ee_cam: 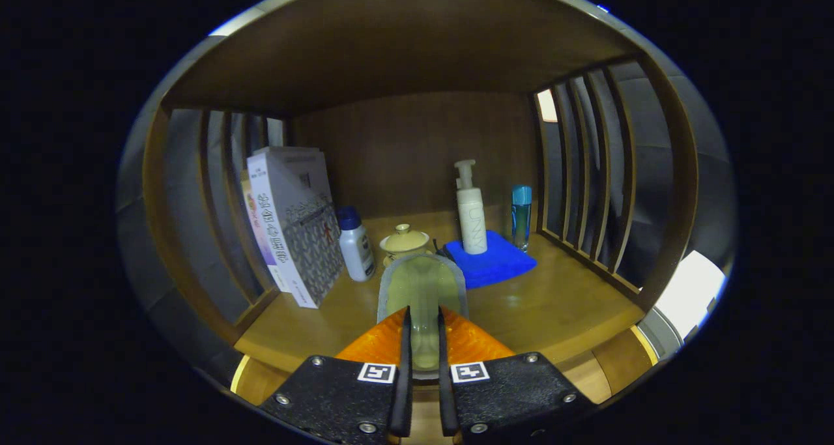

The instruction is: Pull open the drawer, take out the items inside it, and place them on the countertop above the cabinet.

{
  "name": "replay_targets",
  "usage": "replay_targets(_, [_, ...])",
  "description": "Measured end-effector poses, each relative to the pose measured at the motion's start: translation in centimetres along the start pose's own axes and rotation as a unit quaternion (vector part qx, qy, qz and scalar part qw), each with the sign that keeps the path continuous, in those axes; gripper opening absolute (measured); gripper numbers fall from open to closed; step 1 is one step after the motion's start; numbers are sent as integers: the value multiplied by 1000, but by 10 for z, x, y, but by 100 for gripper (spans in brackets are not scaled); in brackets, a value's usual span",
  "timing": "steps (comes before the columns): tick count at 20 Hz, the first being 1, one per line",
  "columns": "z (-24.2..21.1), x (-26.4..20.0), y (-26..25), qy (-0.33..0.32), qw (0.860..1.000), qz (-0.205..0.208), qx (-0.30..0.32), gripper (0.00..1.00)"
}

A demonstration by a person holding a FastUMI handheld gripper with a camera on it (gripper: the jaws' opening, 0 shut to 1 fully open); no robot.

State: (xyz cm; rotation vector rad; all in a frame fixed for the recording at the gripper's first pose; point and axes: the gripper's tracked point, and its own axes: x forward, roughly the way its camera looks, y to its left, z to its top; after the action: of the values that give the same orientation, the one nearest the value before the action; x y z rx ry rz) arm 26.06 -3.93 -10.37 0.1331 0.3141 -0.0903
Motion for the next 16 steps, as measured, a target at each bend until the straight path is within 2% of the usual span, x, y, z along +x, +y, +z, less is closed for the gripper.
replay_targets(3, [-10,18,0,21,1000,5,3,20])
replay_targets(8, [-10,33,-3,17,1000,6,8,24])
replay_targets(10, [-9,38,2,8,1000,21,1,27])
replay_targets(12, [-6,36,-3,-3,1000,19,-5,29])
replay_targets(14, [7,26,-1,-31,999,28,8,31])
replay_targets(16, [21,6,-3,-62,997,29,36,64])
